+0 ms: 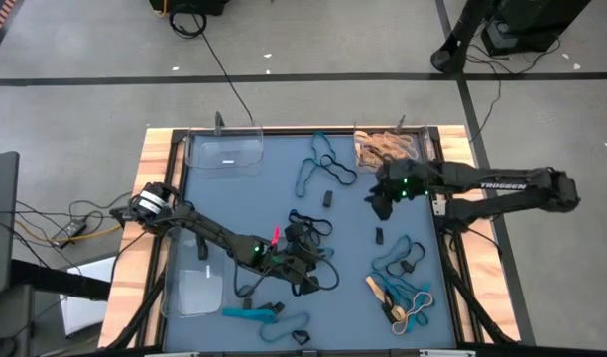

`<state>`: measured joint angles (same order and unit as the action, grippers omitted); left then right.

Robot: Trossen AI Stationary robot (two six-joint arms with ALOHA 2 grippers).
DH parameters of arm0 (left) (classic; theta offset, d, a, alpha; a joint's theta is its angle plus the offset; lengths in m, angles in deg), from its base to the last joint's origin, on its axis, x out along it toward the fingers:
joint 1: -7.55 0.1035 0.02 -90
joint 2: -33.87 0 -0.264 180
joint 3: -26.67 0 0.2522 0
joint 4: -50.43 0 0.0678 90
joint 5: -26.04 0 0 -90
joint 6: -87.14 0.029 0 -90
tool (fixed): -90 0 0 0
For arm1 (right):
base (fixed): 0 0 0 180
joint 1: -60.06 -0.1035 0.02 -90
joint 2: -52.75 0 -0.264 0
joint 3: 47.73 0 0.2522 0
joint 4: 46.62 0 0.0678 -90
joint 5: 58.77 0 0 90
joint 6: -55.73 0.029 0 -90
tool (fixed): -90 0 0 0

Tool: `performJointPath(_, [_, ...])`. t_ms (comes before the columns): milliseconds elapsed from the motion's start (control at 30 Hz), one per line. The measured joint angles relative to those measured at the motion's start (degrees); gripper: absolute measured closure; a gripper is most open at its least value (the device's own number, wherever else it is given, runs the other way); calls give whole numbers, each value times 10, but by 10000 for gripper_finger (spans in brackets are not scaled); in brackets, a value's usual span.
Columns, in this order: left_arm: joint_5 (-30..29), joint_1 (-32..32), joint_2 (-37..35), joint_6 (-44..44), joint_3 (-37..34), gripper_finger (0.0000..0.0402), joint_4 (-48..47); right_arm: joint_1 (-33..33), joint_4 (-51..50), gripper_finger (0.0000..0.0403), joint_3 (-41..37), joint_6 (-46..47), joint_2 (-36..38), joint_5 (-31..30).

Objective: Sort rubber bands into baskets
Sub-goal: Put the yellow rubber band into the top right transparent bin

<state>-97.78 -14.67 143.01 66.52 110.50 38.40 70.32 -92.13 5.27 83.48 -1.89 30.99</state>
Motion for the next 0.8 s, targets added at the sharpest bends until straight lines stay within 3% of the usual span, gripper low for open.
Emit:
performJointPath(367, [3,0,0,10,0,349,-4,-204,4,215,0,70,-70,-33])
performJointPath(600, [3,5,0,11,0,349,2,-296,29,228,0,74,-147,-37])
performJointPath(800, [22,15,0,11,0,349,1,-357,85,236,0,131,-202,-27])
